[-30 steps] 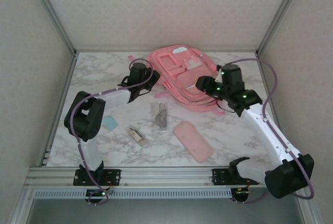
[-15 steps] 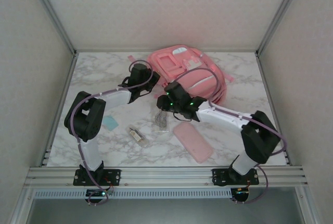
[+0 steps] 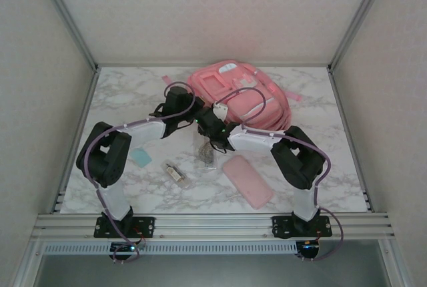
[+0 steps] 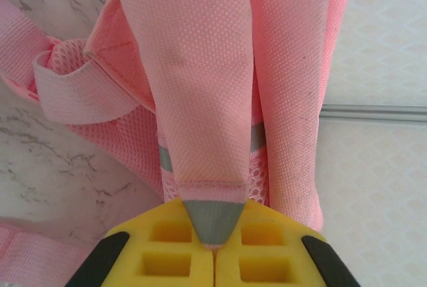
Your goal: Pack the student bag
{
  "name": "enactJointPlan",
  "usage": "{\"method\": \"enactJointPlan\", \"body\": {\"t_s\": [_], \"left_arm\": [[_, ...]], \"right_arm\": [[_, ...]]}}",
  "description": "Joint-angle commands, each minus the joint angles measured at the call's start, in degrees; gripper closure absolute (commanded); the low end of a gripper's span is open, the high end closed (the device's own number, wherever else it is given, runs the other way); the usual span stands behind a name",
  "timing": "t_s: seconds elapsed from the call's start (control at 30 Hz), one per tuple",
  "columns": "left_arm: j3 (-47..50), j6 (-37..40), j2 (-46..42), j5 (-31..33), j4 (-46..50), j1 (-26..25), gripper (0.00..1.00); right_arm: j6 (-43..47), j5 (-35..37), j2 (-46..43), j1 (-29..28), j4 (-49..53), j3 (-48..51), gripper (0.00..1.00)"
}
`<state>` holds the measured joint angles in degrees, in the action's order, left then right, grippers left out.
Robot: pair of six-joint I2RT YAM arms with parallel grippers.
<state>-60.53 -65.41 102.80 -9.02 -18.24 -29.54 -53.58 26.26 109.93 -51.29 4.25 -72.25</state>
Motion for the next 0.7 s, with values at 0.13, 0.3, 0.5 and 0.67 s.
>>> {"method": "enactJointPlan", "body": {"t_s": [0.13,0.3,0.5,0.67], "left_arm": [[1.4,-1.4,-5.1,-2.8,-3.6,-1.3,1.00],[1.5,-1.2,-5.6,-2.4,-3.4,-1.2,1.00],[1.2,-0.9,-5.5,-2.1,-3.2,-0.8,1.00],[0.3,-0.4,-4.1,-1.7,-2.8,0.4,1.00]], "right_arm": [[-1.2,15.7,6.1,-0.3,5.9,-9.2,0.64],[-1.8,21.3,8.3,-0.3,13.1,-13.4,0.68],[0.6,22.5,7.1,0.5,9.1,-9.0,1.00],[8.6,14.0,3.5,1.1,2.6,-3.5,1.00]]}}
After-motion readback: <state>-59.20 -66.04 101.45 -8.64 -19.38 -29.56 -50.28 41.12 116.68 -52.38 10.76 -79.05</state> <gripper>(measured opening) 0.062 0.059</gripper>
